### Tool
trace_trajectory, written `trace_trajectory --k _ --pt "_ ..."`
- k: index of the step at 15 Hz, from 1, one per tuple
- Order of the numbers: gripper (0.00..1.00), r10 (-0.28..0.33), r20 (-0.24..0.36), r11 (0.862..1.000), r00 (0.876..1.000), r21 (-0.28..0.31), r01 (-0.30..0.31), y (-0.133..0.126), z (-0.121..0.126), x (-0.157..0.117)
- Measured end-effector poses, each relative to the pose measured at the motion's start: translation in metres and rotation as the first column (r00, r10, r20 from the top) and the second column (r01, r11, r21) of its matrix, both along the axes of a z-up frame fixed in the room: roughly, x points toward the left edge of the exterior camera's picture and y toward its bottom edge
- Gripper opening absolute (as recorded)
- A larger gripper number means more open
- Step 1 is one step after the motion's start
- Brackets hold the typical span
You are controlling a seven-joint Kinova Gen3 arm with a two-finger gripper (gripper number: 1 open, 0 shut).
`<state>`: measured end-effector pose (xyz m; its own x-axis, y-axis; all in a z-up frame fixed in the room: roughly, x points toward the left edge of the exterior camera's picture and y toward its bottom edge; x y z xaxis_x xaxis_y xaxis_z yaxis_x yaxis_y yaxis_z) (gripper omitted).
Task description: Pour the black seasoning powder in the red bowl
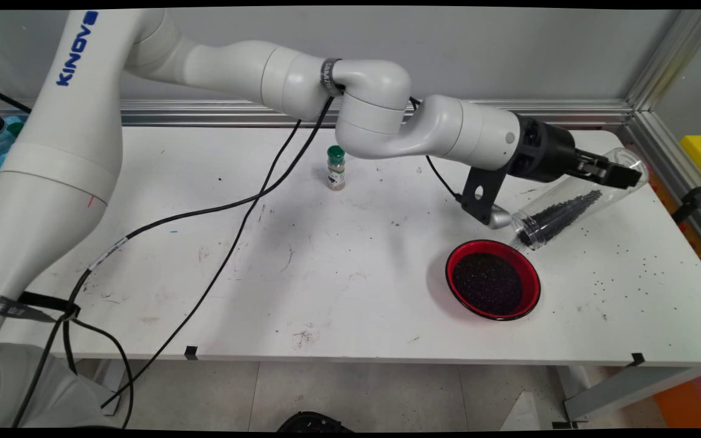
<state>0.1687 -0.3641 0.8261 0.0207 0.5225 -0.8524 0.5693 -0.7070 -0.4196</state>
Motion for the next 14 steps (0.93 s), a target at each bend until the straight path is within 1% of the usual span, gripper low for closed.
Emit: trace_trajectory --k 14 --pt "0.00 -0.002 -0.007 1.000 1.000 -0.014 0.002 0.0044 0.0023 0.0004"
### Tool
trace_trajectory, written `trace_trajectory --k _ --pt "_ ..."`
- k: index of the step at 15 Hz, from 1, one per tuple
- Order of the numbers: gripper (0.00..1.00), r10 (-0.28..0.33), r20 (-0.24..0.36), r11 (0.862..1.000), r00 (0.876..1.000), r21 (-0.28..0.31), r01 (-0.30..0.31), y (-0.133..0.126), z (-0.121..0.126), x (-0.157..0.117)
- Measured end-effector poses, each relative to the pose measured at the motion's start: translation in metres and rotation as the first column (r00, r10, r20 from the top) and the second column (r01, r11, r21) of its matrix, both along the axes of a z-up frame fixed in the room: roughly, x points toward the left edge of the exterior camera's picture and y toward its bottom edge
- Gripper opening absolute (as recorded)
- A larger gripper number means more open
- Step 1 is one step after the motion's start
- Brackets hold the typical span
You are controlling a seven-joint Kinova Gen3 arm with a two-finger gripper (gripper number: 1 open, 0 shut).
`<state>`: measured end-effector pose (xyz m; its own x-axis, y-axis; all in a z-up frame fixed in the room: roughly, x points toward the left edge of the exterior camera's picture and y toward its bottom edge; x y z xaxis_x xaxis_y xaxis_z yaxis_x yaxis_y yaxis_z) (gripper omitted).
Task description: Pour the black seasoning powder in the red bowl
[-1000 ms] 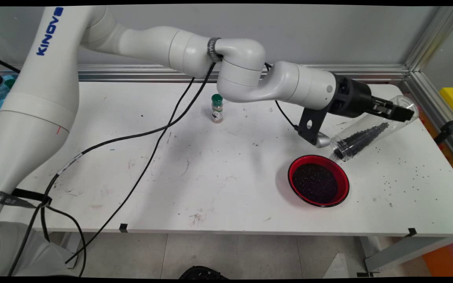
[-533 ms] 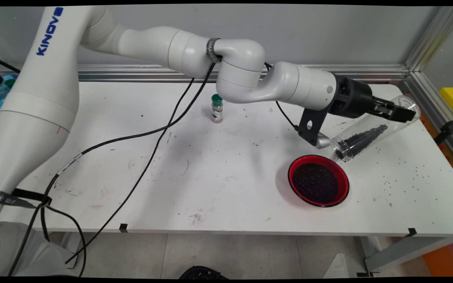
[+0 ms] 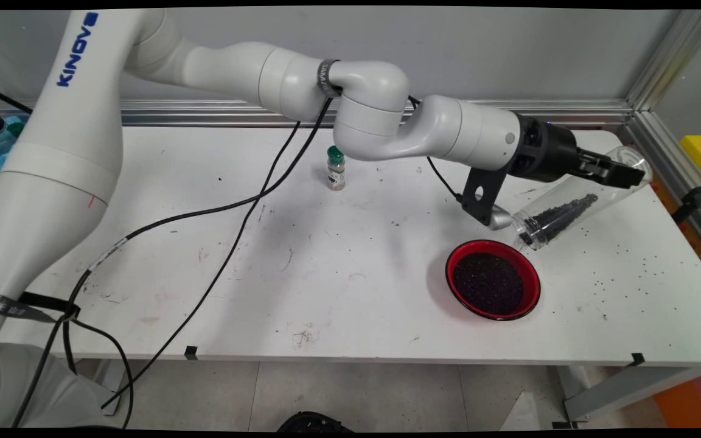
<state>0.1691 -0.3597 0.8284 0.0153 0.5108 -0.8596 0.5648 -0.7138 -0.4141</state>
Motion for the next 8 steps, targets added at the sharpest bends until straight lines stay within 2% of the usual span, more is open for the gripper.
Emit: trace_trajectory --k 8 --pt "0.00 0.009 -0.008 1.000 1.000 0.006 -0.009 0.0013 0.0002 0.0007"
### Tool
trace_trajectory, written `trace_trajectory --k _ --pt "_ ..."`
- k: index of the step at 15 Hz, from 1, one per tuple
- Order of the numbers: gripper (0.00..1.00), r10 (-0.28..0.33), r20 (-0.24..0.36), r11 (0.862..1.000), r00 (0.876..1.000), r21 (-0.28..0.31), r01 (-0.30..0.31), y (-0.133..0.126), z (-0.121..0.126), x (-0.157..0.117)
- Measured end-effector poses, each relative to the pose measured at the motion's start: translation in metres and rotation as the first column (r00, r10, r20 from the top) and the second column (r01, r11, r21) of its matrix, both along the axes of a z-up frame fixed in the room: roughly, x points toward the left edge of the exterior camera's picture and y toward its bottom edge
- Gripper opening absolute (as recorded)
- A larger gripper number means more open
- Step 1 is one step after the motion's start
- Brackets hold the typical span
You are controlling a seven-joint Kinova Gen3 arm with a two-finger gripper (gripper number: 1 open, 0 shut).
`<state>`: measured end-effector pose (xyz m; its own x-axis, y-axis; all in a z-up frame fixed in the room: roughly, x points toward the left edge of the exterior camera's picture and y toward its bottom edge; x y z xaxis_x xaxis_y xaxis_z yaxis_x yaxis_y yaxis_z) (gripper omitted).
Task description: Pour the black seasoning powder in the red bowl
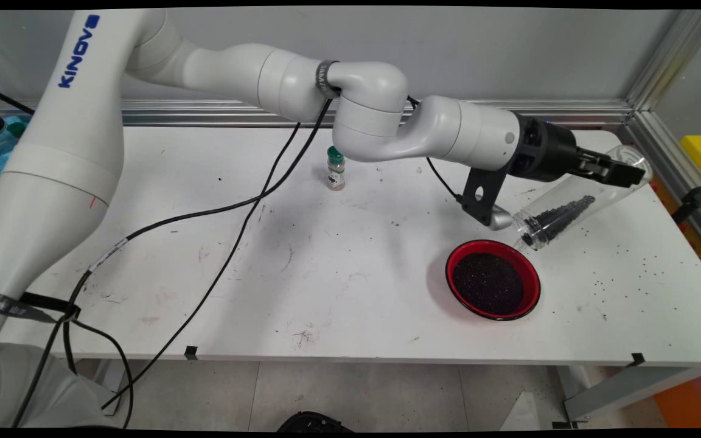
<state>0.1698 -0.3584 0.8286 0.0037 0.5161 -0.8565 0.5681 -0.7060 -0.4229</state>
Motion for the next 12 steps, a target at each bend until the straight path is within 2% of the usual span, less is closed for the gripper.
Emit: trace_trajectory --k 12 --pt "0.00 0.044 -0.038 0.998 0.998 0.035 -0.043 -0.0001 0.0007 0.0039"
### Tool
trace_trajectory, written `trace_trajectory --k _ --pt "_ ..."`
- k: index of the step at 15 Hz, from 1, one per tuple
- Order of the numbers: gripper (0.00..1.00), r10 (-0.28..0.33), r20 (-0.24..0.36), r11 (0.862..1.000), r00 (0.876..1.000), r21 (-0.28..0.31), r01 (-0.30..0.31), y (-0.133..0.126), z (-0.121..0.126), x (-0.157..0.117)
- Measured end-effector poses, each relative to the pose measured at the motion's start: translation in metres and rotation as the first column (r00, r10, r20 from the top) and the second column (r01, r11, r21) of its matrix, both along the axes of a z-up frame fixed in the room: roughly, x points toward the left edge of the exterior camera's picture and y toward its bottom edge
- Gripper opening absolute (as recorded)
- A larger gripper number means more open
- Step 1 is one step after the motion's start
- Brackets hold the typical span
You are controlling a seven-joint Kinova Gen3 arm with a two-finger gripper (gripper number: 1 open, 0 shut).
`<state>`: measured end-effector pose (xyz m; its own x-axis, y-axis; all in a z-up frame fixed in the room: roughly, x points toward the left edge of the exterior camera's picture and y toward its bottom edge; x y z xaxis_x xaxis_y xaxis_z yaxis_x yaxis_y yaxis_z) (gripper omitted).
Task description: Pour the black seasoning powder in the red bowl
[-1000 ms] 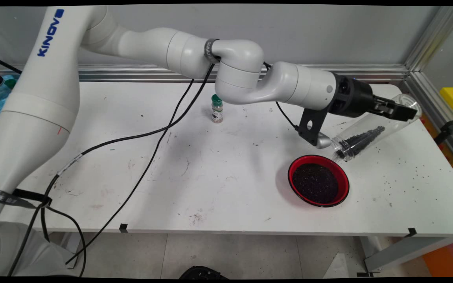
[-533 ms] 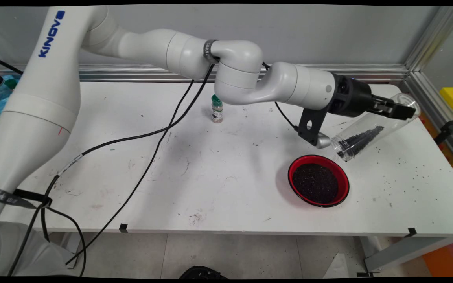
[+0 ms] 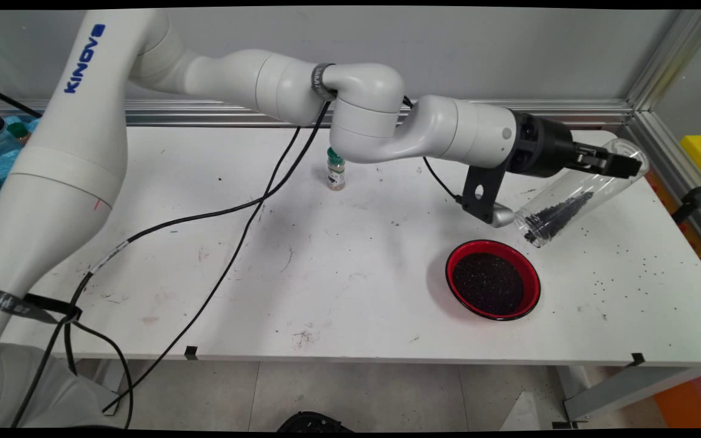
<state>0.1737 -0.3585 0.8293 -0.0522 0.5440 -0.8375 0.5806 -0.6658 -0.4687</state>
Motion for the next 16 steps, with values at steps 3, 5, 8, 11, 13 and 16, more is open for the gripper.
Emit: trace_trajectory --k 3,5,8,11,13,16 --pt "0.00 0.012 -0.017 1.000 1.000 0.007 -0.012 0.0006 0.0017 0.0013" --pt "0.00 0.018 -0.027 1.000 0.999 0.009 -0.018 0.0011 0.0026 0.0022" --pt "0.00 0.027 -0.038 1.000 0.999 0.013 -0.026 0.0018 0.0035 0.0033" --pt "0.00 0.031 -0.044 0.999 0.999 0.013 -0.031 0.0023 0.0041 0.0043" --pt "0.00 0.031 -0.045 1.000 0.999 0.008 -0.030 0.0026 0.0042 0.0047" --pt "0.00 0.029 -0.045 1.000 0.999 0.000 -0.029 0.0028 0.0046 0.0046"
